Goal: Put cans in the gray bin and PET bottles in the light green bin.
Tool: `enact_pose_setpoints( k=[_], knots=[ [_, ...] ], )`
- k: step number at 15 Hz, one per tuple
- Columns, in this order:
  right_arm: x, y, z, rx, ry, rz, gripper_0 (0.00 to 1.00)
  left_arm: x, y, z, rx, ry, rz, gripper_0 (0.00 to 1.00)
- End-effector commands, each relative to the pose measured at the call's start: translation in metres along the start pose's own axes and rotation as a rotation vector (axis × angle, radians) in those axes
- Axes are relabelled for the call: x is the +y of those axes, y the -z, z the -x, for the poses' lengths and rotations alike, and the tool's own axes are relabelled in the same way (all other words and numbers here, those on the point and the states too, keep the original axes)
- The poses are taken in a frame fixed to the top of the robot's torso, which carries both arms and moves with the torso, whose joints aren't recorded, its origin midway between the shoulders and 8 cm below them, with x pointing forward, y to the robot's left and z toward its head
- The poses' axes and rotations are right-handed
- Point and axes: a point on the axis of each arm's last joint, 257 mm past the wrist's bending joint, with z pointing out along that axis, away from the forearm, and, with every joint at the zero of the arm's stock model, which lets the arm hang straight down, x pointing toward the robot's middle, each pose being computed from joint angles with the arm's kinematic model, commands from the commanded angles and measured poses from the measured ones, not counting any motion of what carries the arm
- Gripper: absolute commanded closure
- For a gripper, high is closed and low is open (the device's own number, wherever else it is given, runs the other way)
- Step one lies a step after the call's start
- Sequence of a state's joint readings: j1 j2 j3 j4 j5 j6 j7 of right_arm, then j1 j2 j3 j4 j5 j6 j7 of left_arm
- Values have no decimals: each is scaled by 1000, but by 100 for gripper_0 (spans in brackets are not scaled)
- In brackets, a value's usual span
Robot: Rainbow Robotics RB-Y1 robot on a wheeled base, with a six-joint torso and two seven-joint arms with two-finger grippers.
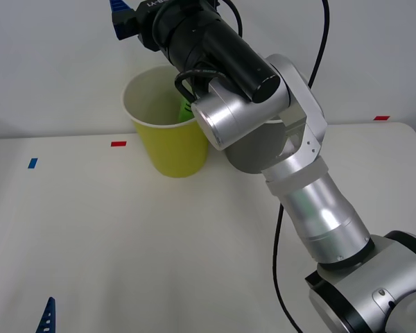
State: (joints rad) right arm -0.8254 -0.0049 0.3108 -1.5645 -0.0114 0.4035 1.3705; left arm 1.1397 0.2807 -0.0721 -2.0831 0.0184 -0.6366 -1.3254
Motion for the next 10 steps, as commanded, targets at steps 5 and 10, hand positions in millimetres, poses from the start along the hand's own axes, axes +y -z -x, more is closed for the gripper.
enact_pose_setpoints(
  k=[5, 10],
  knots=[
    [1, 0, 0, 1, -28, 5, 0, 0, 0, 0, 0, 0, 0, 0],
    [-8, 32, 12, 150, -42, -1, 0, 0, 0, 0, 0, 0, 0, 0]
  ],
)
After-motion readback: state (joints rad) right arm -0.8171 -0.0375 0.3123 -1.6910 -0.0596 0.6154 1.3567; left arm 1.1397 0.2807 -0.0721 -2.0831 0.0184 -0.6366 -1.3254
